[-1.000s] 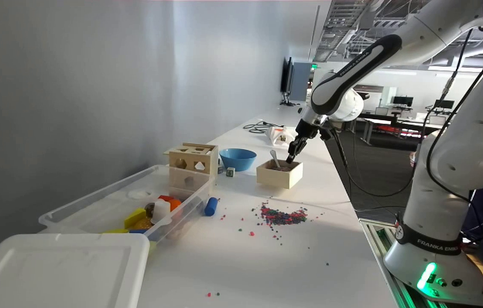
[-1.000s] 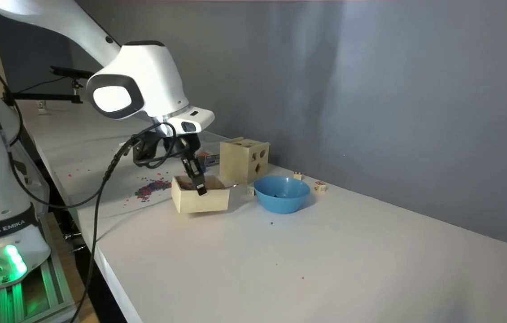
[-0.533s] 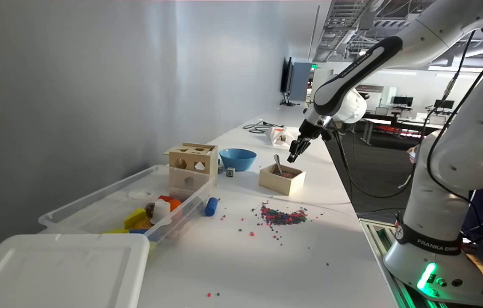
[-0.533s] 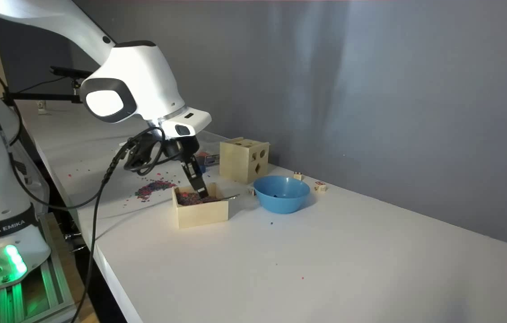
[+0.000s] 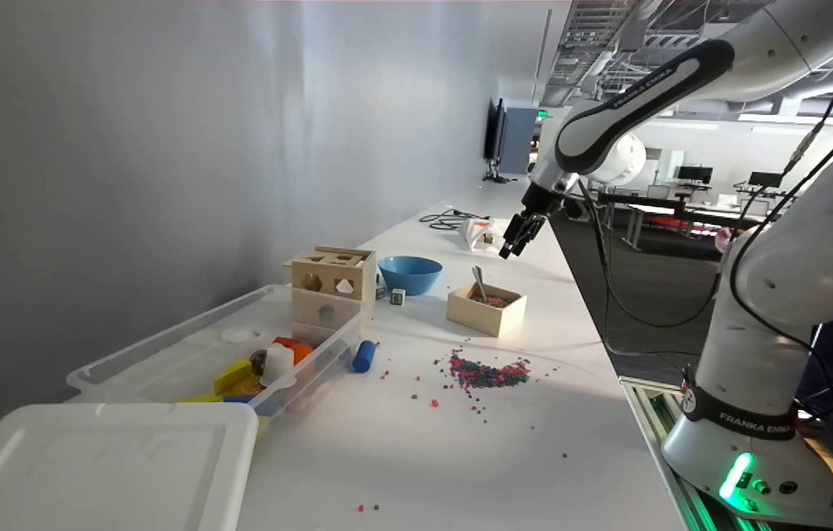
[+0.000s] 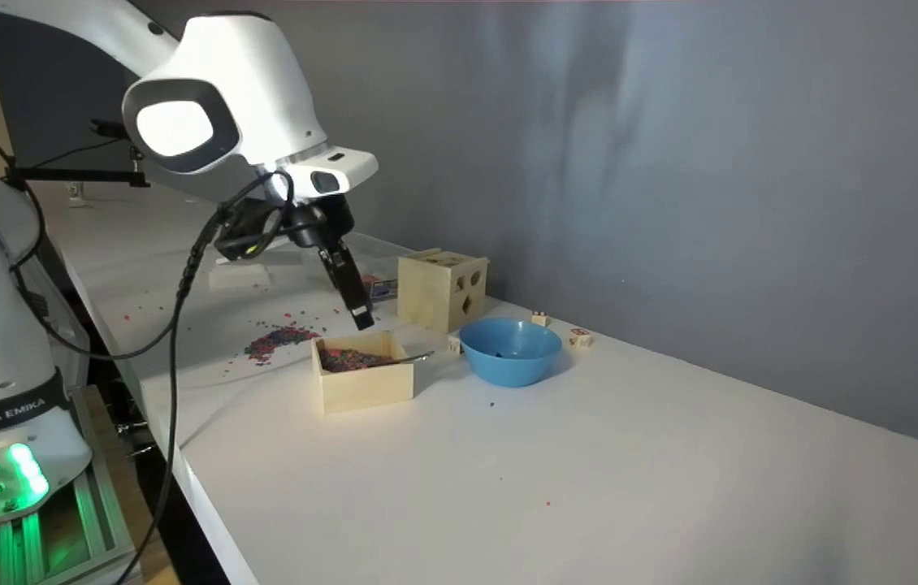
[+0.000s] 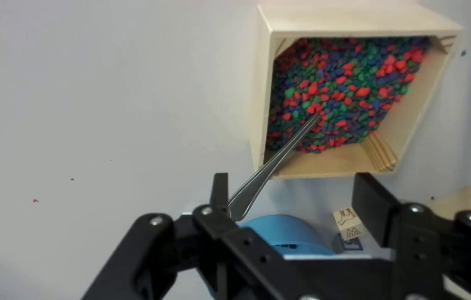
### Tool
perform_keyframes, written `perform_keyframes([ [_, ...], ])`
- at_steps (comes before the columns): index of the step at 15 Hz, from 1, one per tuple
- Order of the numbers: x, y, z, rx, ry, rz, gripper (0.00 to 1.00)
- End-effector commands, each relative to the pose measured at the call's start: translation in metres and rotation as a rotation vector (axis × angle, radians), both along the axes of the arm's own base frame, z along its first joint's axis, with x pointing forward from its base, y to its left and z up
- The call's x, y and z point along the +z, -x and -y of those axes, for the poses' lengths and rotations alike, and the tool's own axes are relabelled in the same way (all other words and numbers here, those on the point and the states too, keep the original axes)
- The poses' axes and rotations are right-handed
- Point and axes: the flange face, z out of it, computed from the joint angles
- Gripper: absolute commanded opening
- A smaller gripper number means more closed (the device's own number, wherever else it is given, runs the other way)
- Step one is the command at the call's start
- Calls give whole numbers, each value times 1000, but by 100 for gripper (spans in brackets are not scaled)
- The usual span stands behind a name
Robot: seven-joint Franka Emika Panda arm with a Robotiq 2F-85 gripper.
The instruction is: Pick up the box from the top of the box and put it on the table
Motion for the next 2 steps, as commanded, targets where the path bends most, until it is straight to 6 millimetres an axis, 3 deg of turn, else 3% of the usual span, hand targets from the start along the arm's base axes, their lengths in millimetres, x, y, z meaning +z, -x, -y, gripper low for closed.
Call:
perform_keyframes([
  [1, 9, 2, -3, 35, 4, -37, 83],
  [2, 18, 4, -5, 60, 4, -56, 90],
])
